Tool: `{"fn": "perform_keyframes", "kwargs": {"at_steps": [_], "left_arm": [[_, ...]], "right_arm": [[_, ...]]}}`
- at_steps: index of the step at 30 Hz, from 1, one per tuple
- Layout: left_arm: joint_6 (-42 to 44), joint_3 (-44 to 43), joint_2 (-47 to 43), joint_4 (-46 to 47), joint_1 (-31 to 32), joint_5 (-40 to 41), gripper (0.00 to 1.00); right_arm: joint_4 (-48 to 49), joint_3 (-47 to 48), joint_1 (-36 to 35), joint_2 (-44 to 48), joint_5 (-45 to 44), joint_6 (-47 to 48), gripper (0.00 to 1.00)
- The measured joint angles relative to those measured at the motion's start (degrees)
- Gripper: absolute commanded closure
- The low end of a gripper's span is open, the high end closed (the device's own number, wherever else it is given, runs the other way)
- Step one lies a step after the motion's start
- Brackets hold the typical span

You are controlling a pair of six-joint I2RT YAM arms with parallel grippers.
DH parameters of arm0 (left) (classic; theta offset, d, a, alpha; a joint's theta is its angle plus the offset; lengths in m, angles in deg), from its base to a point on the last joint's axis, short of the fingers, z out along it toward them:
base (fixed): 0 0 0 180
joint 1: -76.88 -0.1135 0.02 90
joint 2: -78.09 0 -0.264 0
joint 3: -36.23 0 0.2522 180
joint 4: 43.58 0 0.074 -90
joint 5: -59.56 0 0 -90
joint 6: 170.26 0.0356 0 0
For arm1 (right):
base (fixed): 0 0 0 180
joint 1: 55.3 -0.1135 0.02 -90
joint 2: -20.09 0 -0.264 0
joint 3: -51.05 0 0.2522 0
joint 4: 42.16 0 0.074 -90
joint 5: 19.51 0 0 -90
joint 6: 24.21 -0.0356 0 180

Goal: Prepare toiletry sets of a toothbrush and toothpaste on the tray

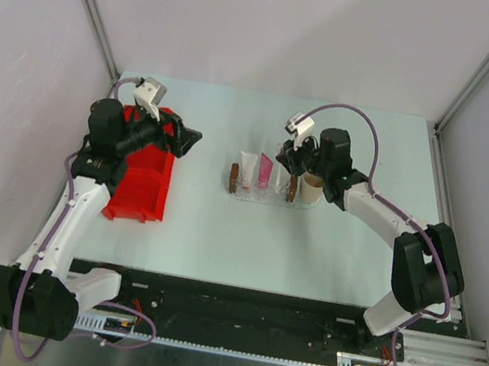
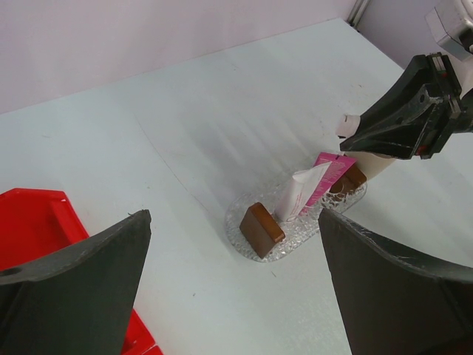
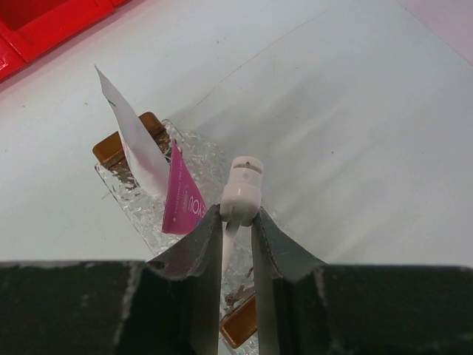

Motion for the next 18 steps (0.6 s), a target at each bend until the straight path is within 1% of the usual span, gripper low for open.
{"fn": "perform_keyframes", "kwargs": {"at_steps": [5, 12, 18], "left_arm": [[-0.02, 0.00, 0.00, 0.00, -0.04, -0.07, 0.00], [-0.02, 0.00, 0.00, 0.00, -0.24, -0.26, 0.00], [-0.07, 0.00, 0.00, 0.00, -0.37, -0.28, 0.00]], "right_arm": [[0.02, 0.00, -0.02, -0.02, -0.20, 0.00, 1.00], [0.24, 0.00, -0.04, -0.13, -0.39, 0.13, 0.96], [0.42, 0.00, -0.13, -0.22, -0.74, 0.35, 1.00]]}}
